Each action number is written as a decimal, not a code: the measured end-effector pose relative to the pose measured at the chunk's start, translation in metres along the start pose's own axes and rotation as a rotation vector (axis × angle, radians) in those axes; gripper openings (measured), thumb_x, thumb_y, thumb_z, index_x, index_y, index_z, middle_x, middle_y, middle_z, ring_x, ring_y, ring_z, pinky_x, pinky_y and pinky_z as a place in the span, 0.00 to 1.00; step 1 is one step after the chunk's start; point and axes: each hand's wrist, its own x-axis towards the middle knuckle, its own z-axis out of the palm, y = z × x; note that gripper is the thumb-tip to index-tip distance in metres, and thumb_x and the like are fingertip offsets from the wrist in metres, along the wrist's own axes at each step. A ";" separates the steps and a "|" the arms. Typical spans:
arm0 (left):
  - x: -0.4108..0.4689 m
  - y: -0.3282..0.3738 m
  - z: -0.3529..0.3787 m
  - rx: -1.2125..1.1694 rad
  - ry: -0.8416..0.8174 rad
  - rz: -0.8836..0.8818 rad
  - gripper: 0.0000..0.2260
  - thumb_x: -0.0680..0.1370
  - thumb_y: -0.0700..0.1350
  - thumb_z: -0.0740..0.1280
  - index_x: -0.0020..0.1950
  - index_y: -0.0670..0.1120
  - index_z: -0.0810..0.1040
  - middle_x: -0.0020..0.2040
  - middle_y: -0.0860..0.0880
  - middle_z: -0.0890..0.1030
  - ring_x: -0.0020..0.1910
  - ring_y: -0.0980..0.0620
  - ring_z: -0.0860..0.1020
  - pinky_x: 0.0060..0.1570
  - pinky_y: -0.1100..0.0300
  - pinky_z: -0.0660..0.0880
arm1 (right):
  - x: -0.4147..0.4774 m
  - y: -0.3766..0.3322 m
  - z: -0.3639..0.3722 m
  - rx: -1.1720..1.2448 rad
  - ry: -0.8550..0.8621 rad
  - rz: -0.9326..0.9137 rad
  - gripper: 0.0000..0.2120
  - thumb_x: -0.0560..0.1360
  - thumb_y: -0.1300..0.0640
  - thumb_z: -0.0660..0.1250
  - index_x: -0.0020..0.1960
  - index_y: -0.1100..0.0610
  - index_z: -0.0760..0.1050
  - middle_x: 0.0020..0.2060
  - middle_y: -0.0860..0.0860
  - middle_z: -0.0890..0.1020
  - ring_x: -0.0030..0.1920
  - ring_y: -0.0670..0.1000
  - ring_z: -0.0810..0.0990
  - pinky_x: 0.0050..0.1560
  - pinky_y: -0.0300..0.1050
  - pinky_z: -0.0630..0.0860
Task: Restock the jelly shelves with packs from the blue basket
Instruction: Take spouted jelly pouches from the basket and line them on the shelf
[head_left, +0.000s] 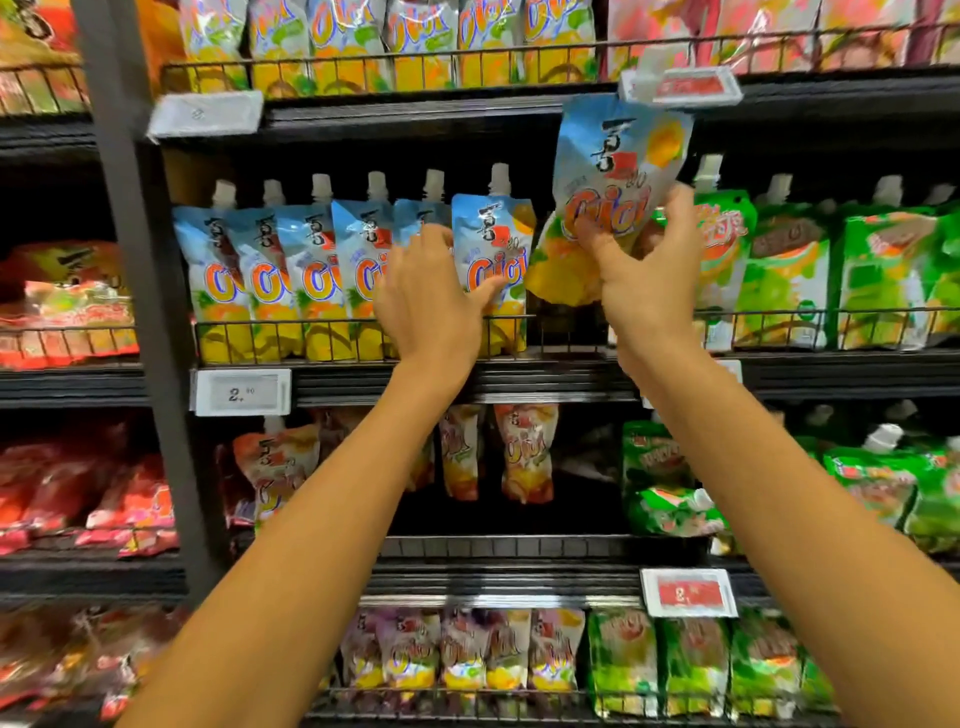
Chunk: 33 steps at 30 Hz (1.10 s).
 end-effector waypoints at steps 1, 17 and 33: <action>-0.001 -0.001 0.001 0.004 -0.010 -0.012 0.25 0.70 0.62 0.73 0.60 0.48 0.75 0.52 0.50 0.81 0.55 0.47 0.76 0.44 0.54 0.69 | 0.004 0.006 0.005 -0.037 -0.009 0.010 0.17 0.74 0.60 0.73 0.57 0.55 0.70 0.53 0.53 0.81 0.53 0.48 0.81 0.53 0.48 0.81; -0.006 -0.011 -0.001 -0.031 -0.041 -0.089 0.20 0.72 0.60 0.73 0.60 0.53 0.78 0.46 0.55 0.82 0.54 0.50 0.79 0.41 0.56 0.67 | 0.022 0.021 0.017 -0.360 -0.197 0.023 0.20 0.78 0.55 0.68 0.67 0.59 0.68 0.59 0.51 0.79 0.58 0.48 0.78 0.60 0.52 0.77; -0.012 -0.008 -0.004 0.004 -0.059 -0.116 0.13 0.75 0.55 0.72 0.56 0.51 0.81 0.50 0.55 0.83 0.54 0.52 0.79 0.40 0.58 0.65 | 0.016 0.035 0.012 -0.519 -0.299 0.040 0.19 0.80 0.52 0.65 0.67 0.60 0.68 0.59 0.51 0.78 0.56 0.49 0.76 0.54 0.41 0.74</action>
